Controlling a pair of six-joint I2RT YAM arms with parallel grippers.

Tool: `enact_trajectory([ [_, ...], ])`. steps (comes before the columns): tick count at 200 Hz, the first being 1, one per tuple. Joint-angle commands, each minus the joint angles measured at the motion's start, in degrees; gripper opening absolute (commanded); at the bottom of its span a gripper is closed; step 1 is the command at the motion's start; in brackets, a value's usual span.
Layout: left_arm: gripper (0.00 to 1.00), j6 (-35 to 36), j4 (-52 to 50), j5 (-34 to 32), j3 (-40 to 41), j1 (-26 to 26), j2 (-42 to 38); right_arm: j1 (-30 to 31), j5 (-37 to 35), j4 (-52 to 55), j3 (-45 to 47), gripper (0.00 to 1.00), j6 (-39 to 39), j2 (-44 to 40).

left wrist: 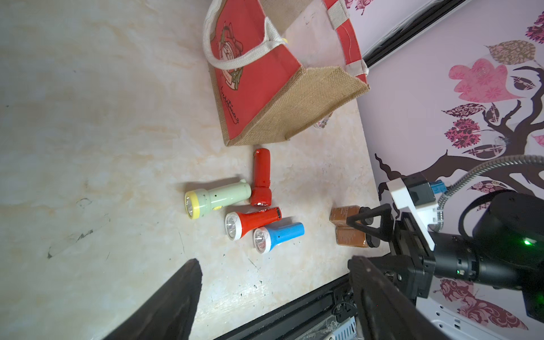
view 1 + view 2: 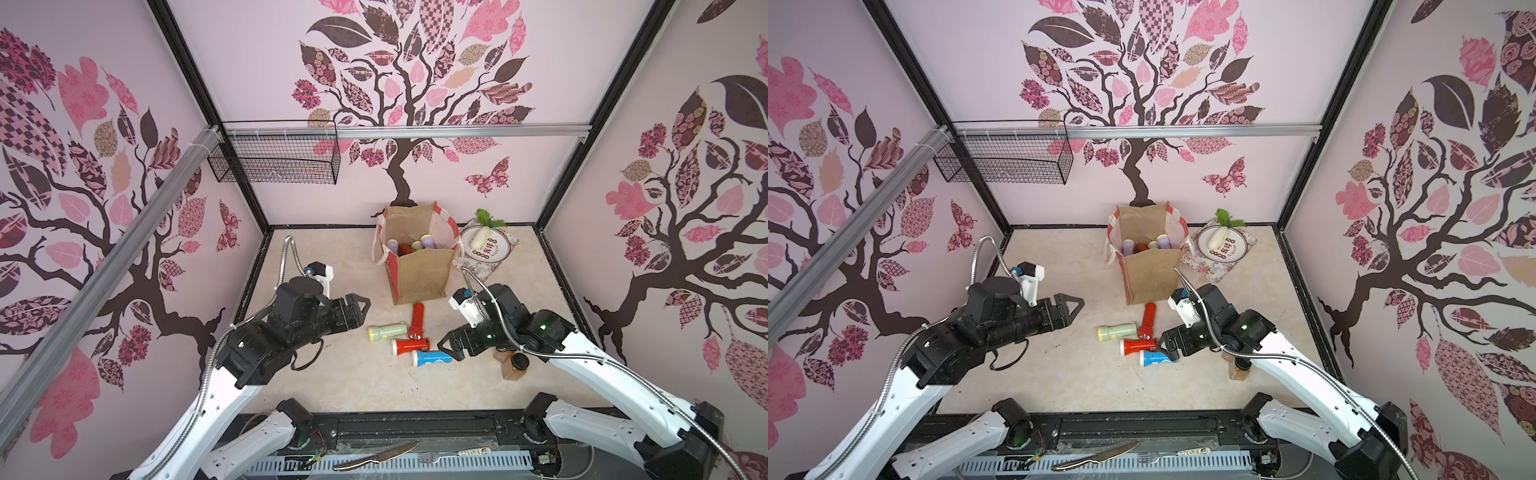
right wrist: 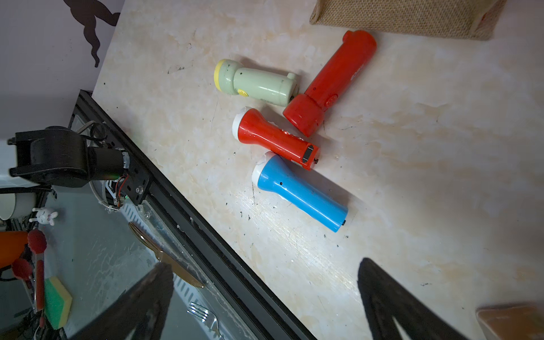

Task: Put the flashlights into the tote bags
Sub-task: Pick up the flashlight from the center of the board.

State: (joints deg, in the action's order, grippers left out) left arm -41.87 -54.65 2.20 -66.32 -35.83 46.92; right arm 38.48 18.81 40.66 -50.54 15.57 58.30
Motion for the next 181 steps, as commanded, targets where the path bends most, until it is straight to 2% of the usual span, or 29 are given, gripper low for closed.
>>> enact_trajectory([
  [1, 0.81, 0.8, -1.8, 2.4, 3.2, 1.4, -1.5, -0.1, 1.4, -3.8, 2.1, 1.00, 3.8, 1.2],
  [31, 0.81, 5.9, -3.9, 5.5, 4.0, 1.4, -0.4, 0.4, 1.8, -5.8, 2.9, 1.00, 6.1, 4.6],
  [49, 0.81, 4.9, -1.6, 4.5, 7.6, 1.8, -2.3, 0.7, 0.0, -6.8, 3.8, 1.00, 6.5, 5.6],
  [79, 0.81, 4.9, 0.0, 10.2, 11.6, 3.3, -4.8, 0.7, 2.0, -9.6, 4.2, 1.00, 7.4, 9.2],
  [128, 0.82, 10.5, -3.5, 12.2, 13.7, 7.0, -2.9, 0.8, 3.3, -12.3, 2.3, 1.00, 5.4, 16.3],
  [181, 0.82, 11.9, -1.8, 11.8, 14.2, 7.5, 0.1, 1.2, 4.2, -14.1, 2.7, 1.00, 4.7, 20.4],
])
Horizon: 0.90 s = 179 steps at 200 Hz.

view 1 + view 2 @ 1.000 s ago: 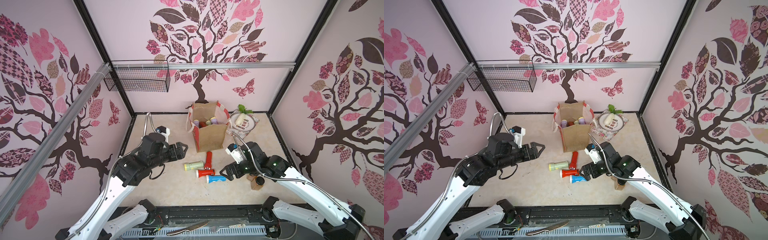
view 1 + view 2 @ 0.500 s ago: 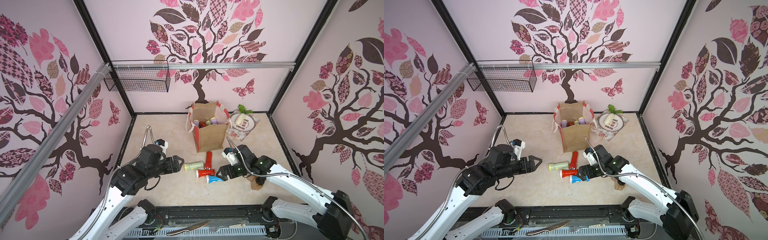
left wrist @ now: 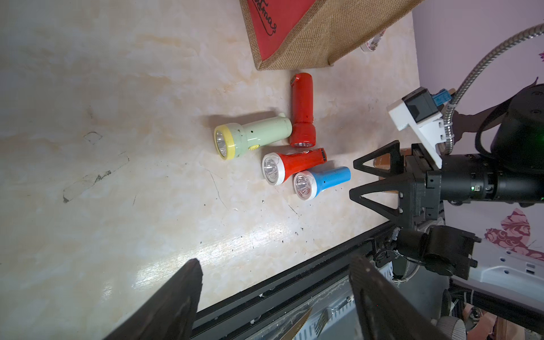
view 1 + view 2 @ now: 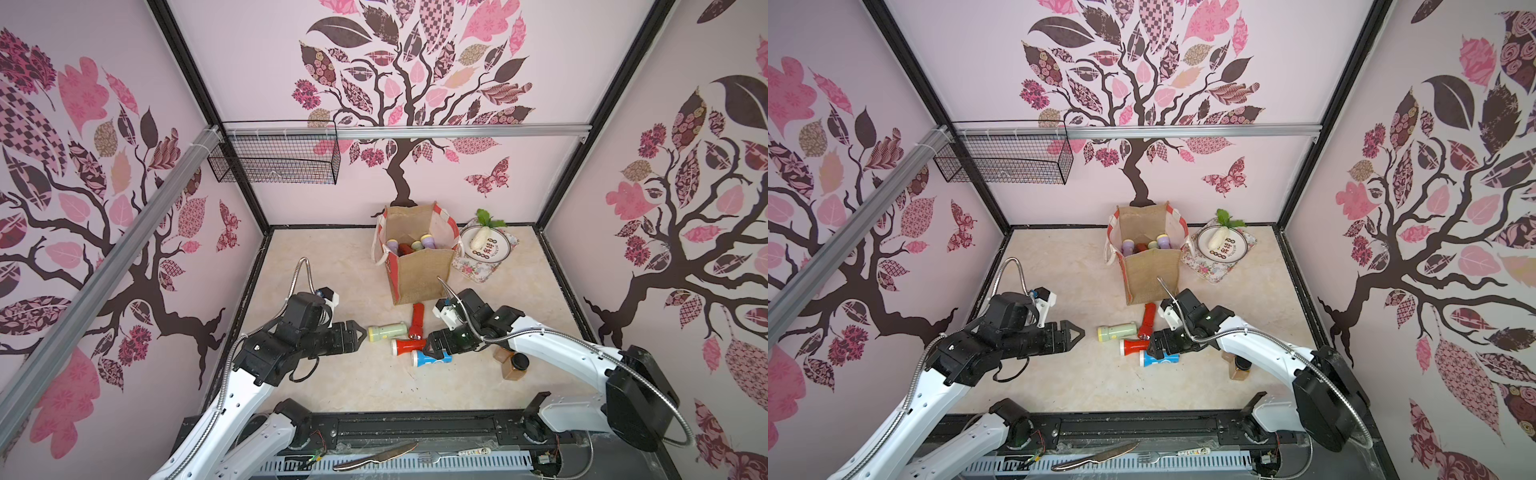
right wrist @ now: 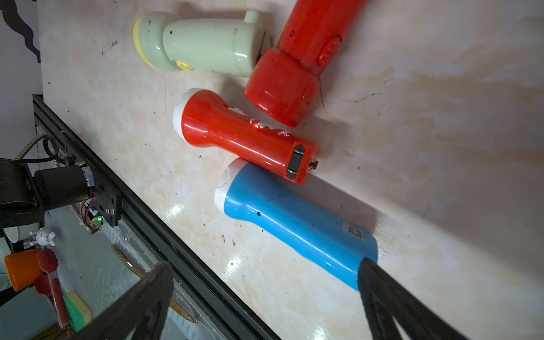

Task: Put the flashlights into the tote bags
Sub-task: Pick up the flashlight from the center of the board.

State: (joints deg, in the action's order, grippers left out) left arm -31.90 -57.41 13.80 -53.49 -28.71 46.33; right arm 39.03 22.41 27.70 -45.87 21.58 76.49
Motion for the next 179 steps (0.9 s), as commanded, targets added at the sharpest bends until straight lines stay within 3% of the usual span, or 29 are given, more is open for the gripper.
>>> enact_trajectory([
  [1, 0.82, 1.8, 1.0, 0.1, 1.4, 0.4, 0.7, 0.6, 0.5, -1.1, -2.0, 1.00, -1.4, 2.3],
  [35, 0.82, 0.9, 2.7, 0.8, 3.8, 0.9, -0.2, 1.8, -1.5, 0.2, -2.8, 1.00, -2.6, 3.8],
  [85, 0.82, 1.6, 2.3, 0.2, 3.2, 1.1, 0.3, 4.0, -10.6, 8.4, -7.2, 1.00, -4.6, 7.1],
  [179, 0.82, 3.1, 1.3, -1.7, 2.8, 1.2, 0.5, 7.8, -12.7, 8.0, -7.6, 1.00, -7.3, 9.8],
])
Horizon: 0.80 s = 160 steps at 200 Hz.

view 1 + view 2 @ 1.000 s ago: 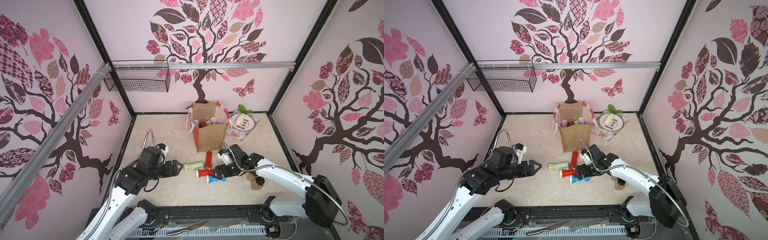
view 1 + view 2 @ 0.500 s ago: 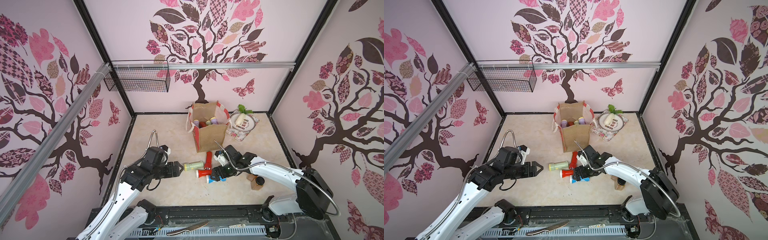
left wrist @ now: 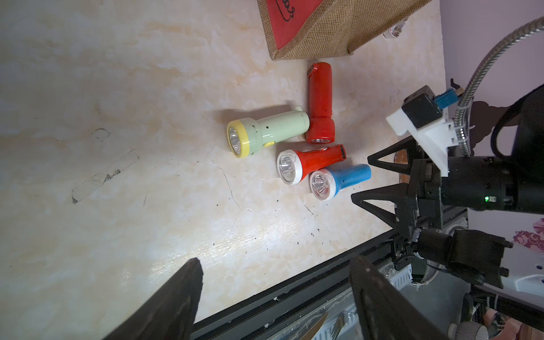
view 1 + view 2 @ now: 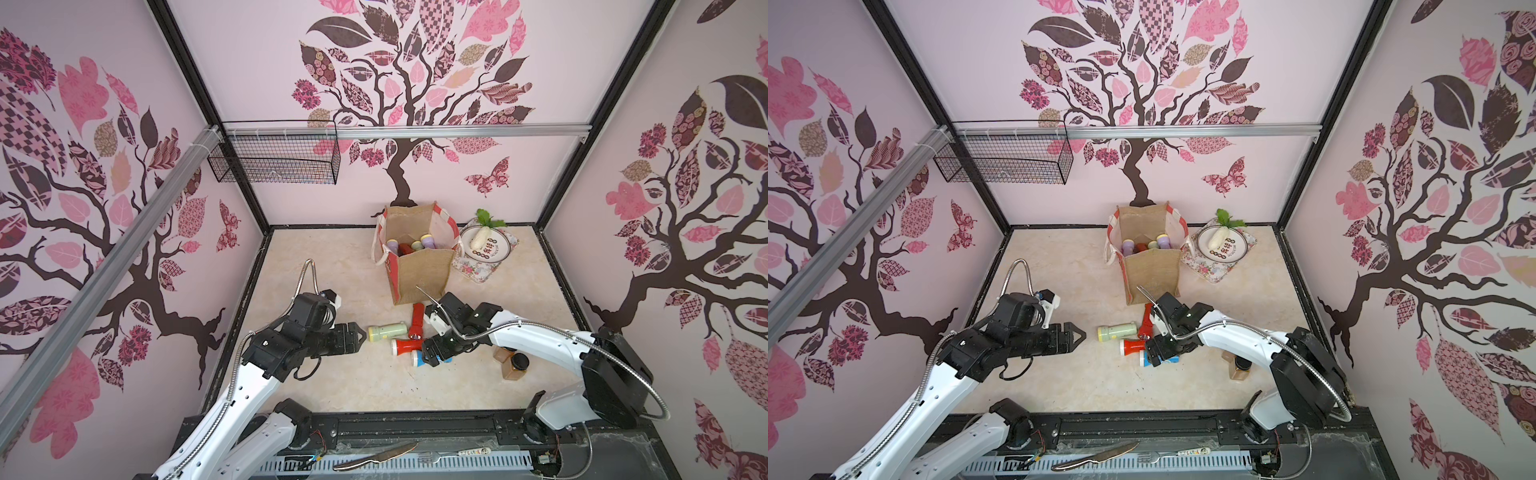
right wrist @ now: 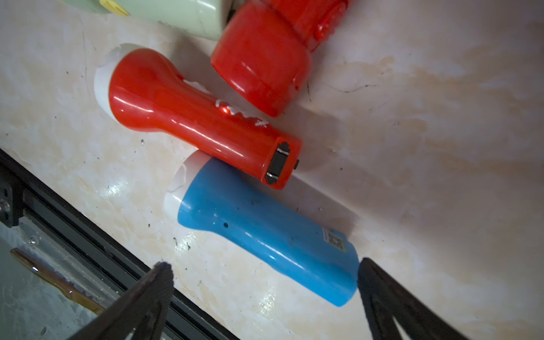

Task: Put the flashlights into the tote bags
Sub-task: Pick up the flashlight from the center of the board.

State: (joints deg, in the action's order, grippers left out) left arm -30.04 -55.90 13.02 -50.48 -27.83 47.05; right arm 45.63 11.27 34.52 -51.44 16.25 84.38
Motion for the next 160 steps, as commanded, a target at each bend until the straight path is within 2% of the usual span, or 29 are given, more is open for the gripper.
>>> enact_trajectory([
  [1, 0.82, 1.3, -0.2, -1.0, -0.2, 0.3, -0.2, 1.3, -1.6, 1.2, -2.0, 1.00, -1.9, 2.1],
  [76, 0.81, 0.9, 0.1, -1.4, 0.6, 0.4, -0.1, 3.2, -5.1, 2.0, -4.6, 1.00, -2.9, 6.1],
  [160, 0.81, 1.2, 0.4, -1.5, 1.1, 0.5, 0.0, 6.3, -6.9, 0.4, -4.2, 0.94, -0.2, 7.7],
])
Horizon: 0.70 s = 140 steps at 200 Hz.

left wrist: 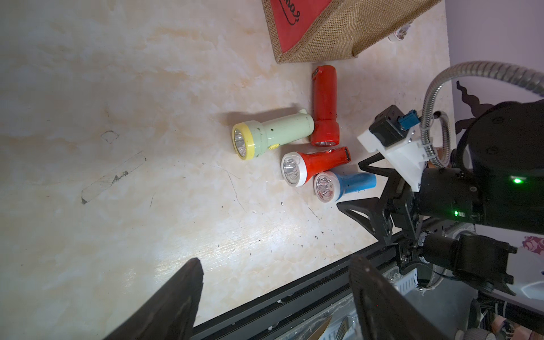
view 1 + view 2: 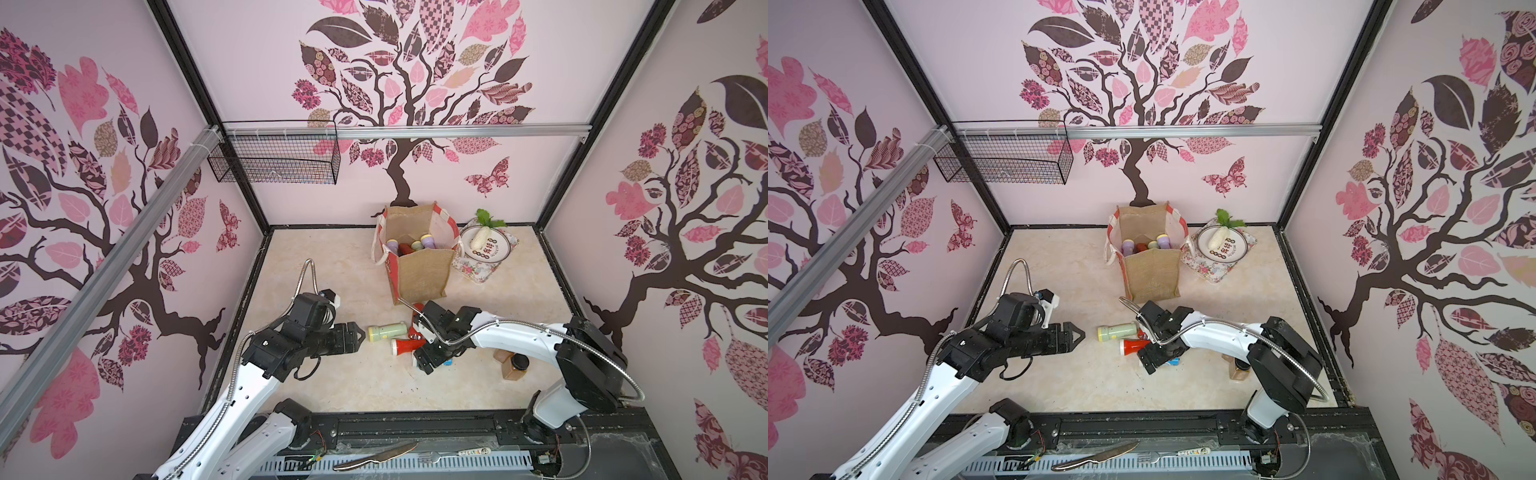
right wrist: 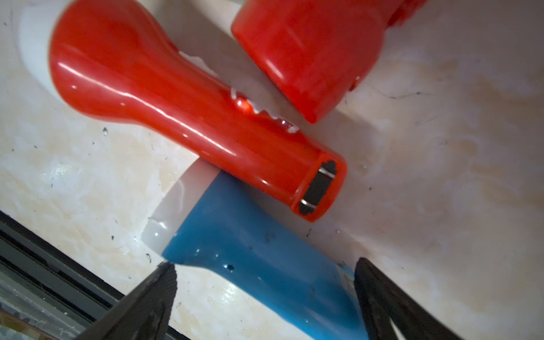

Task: Put the flashlights into the tote bags
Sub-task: Pick up the flashlight from the center of the board.

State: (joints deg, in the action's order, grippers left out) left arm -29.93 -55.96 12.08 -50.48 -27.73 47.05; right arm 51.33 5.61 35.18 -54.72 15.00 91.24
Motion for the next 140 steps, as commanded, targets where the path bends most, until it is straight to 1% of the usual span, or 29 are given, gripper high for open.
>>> enact_trajectory([
  [1, 0.81, 1.1, 0.4, -0.6, 1.1, 0.3, 0.0, 0.5, -1.2, -0.3, -0.9, 0.94, 1.1, 0.8],
  [38, 0.81, 0.9, 0.6, -0.5, 1.4, 0.3, -0.5, 1.3, -3.3, -1.7, 0.7, 0.84, 3.4, -1.1],
  [89, 0.81, 1.1, 0.8, -0.5, 1.2, 0.3, -0.3, 1.3, -5.8, -1.6, 1.4, 0.79, 5.5, -1.3],
  [140, 0.81, 1.1, 0.8, -0.6, 1.1, 0.3, -0.3, 1.5, -5.6, -2.4, 2.0, 0.68, 7.7, -2.0],
])
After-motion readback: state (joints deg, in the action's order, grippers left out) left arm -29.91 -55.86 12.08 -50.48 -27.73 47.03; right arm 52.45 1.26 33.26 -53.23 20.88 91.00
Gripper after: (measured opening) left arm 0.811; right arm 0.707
